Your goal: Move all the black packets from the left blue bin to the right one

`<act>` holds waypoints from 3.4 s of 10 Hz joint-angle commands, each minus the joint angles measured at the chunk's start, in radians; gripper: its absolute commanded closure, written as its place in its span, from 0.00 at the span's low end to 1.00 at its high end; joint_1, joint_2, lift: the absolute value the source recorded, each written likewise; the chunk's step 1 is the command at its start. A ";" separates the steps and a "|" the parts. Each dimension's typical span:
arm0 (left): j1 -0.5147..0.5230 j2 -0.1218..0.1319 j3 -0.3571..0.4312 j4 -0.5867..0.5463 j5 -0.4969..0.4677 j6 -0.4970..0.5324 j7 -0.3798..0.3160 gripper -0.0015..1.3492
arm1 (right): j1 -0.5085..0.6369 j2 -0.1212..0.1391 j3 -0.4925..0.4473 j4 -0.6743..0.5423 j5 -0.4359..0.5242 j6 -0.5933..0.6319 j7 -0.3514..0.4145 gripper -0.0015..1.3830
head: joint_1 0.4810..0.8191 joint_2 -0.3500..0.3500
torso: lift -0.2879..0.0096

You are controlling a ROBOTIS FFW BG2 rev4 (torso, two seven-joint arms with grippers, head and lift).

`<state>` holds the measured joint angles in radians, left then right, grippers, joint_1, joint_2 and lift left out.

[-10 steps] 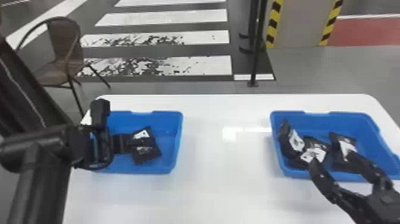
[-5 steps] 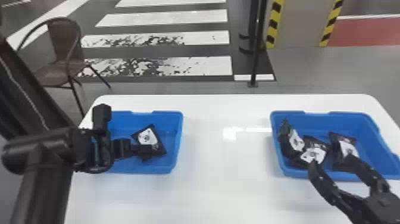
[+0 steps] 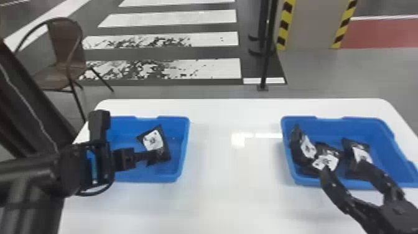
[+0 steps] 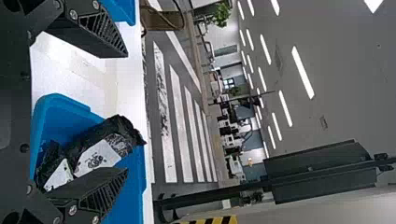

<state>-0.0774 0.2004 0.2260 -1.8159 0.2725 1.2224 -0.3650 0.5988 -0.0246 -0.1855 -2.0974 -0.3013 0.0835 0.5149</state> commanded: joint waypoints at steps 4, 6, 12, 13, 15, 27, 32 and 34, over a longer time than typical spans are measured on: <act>0.207 -0.029 -0.027 -0.316 0.007 -0.116 -0.088 0.85 | -0.047 -0.020 0.054 -0.017 -0.060 0.093 0.042 0.12 | 0.63 0.59 | 0.50; 0.247 -0.047 -0.068 -0.355 -0.019 -0.184 -0.131 0.85 | -0.098 -0.043 0.098 -0.032 -0.117 0.189 0.059 0.12 | 0.63 0.59 | 0.50; 0.185 -0.027 -0.380 -0.375 0.011 -0.268 -0.169 0.85 | -0.294 -0.133 0.279 0.037 -0.271 0.299 0.053 0.12 | 0.63 0.54 | 0.50; 0.175 -0.021 -0.427 -0.372 0.045 -0.265 -0.167 0.85 | -0.314 -0.138 0.281 0.049 -0.279 0.299 0.046 0.12 | 0.63 0.50 | 0.50; 0.166 -0.015 -0.471 -0.372 0.067 -0.263 -0.167 0.85 | -0.344 -0.147 0.281 0.069 -0.273 0.294 0.028 0.11 | 0.63 0.42 | 0.50; 0.274 -0.045 -0.330 -0.424 0.102 -0.334 -0.158 0.08 | -0.385 -0.135 0.126 0.167 -0.235 0.240 -0.007 0.93 | 0.63 0.33 | 0.50; 0.470 -0.082 -0.138 -0.576 0.102 -0.346 -0.158 0.09 | -0.528 -0.147 -0.128 0.405 -0.032 0.309 -0.007 0.89 | 0.63 0.15 | 0.50; 0.502 -0.098 -0.076 -0.588 0.102 -0.368 -0.158 0.09 | -0.542 -0.153 -0.124 0.449 -0.036 0.334 -0.004 0.44 | 0.63 0.14 | 0.50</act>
<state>0.4137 0.1076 0.1313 -2.4012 0.3749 0.8612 -0.5231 0.0591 -0.1773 -0.3101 -1.6574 -0.3361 0.4121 0.5113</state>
